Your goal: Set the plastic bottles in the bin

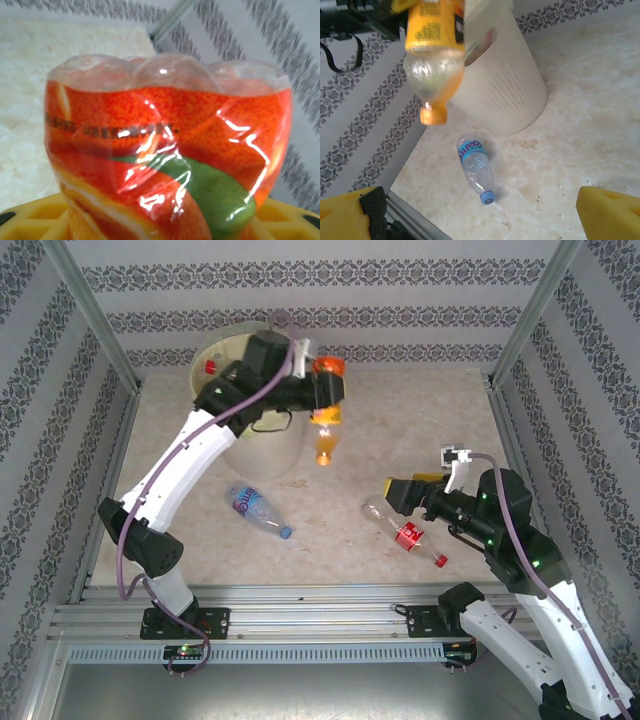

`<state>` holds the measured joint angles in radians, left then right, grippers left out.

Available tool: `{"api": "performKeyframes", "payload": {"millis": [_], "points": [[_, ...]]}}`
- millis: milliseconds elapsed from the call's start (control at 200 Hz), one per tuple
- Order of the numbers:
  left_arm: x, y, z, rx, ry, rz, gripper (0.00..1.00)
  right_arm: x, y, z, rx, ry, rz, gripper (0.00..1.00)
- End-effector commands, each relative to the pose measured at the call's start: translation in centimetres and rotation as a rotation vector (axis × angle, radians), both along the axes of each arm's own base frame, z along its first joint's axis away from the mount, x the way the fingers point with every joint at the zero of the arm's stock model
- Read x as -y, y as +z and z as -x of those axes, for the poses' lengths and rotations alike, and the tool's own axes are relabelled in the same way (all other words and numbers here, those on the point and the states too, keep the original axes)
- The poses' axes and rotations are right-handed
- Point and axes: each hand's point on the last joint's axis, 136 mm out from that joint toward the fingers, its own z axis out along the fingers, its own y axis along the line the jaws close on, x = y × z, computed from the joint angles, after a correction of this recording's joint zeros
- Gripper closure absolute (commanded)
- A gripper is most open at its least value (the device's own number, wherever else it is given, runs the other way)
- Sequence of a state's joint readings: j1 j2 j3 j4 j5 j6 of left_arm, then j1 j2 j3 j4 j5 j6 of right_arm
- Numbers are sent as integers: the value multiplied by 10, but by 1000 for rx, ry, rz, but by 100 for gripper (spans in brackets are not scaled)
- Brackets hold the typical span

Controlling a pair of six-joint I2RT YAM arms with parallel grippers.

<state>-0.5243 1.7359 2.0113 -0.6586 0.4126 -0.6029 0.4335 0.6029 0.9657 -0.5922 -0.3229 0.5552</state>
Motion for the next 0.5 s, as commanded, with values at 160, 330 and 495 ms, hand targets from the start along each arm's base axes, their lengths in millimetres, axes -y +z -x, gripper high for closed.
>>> {"api": "performKeyframes", "payload": {"millis": [160,330,495], "points": [[-76,87,-59,125,261,301,45,10,22,-8,62,-66,-4,2],[-131,101,-93,203,488,398,44,5,23,-9,57,-48,-9,2],[-173,101,-117,240,649,519,45,4,17,-8,45,-42,-9,2]]}}
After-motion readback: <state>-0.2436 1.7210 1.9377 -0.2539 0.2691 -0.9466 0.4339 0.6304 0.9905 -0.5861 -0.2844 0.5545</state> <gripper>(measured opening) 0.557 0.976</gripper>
